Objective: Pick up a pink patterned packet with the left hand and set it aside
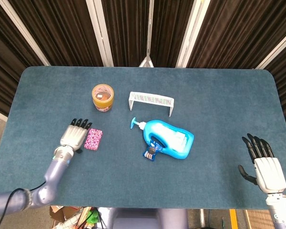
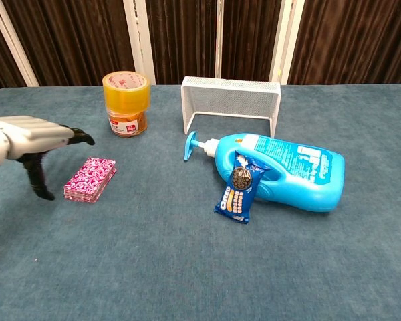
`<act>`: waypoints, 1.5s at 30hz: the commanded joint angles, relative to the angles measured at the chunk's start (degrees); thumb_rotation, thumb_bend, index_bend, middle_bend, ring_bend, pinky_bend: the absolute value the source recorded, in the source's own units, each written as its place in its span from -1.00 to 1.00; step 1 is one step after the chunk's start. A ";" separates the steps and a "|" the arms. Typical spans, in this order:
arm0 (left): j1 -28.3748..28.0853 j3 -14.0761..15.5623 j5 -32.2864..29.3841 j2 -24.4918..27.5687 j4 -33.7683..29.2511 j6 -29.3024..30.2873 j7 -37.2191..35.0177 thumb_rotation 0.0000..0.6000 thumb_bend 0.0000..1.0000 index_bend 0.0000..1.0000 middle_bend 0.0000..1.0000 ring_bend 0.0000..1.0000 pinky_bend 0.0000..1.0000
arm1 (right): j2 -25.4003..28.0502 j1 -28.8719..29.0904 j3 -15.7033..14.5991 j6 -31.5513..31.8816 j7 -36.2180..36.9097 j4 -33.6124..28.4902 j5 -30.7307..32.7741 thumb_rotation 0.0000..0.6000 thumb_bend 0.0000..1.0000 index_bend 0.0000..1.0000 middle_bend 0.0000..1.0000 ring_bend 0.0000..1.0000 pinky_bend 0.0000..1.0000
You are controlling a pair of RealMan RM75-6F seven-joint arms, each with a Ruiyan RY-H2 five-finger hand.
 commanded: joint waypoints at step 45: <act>0.33 9.24 10.34 5.34 -9.89 5.57 -12.07 1.00 -0.12 0.00 -1.00 -1.00 -1.00 | -0.25 -0.22 -0.02 0.49 -0.42 -0.12 -0.04 1.00 -0.27 -1.00 -1.00 -1.00 -0.83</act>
